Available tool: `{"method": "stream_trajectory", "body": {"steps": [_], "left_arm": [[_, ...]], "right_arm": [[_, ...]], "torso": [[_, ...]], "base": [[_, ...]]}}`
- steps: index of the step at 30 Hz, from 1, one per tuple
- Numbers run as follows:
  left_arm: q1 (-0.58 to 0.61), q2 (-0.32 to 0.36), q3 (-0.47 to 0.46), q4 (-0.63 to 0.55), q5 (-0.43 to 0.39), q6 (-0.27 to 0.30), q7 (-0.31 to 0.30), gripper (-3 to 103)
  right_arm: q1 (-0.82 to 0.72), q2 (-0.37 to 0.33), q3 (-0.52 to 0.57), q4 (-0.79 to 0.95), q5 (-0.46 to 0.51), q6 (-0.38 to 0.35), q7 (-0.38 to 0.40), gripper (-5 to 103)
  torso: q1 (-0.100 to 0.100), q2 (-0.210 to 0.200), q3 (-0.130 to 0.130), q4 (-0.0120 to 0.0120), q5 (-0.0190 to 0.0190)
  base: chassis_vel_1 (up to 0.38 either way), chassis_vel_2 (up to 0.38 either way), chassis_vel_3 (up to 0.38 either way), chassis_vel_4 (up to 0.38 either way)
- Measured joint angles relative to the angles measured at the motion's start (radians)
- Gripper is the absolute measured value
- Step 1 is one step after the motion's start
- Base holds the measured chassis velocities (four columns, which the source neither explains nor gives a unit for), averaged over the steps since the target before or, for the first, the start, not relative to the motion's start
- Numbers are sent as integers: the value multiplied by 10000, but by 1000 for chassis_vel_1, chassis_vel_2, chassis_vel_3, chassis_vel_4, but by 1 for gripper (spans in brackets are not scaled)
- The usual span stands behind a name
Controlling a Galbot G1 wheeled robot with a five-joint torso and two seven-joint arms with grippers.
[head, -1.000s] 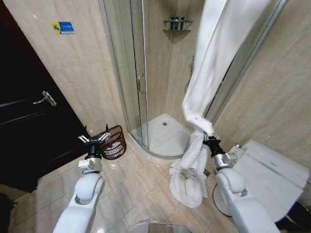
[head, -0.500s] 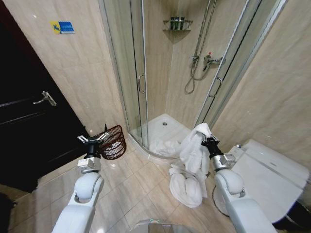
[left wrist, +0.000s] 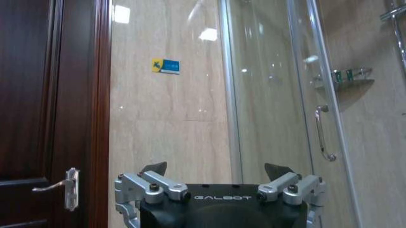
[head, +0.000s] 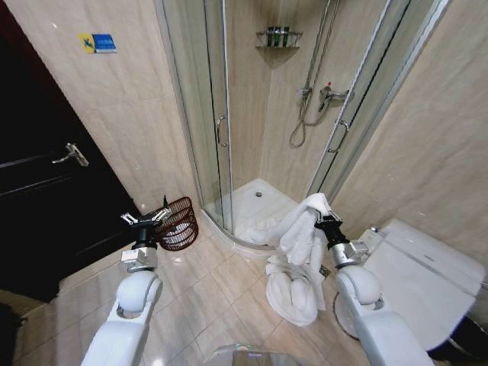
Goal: Discard the used towel into the hamper.
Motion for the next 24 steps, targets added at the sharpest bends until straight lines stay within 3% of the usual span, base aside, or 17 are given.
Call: {"method": "stream_trajectory", "body": {"steps": [13,24], "left_arm": [[-5,-80,59,-47,10,31,-36,100],[21,-179,84,-25,12,10,-22,100]], "right_arm": [[-468,-1140,985,1713,1515,-878,203,4],[-494,-2536,1713,3814,3154,-1512,1151,4]], "torso": [[0,0,0,0,2],[-1,2,-1,1,-2]], "base": [[0,0,0,0],[0,0,0,0]]}}
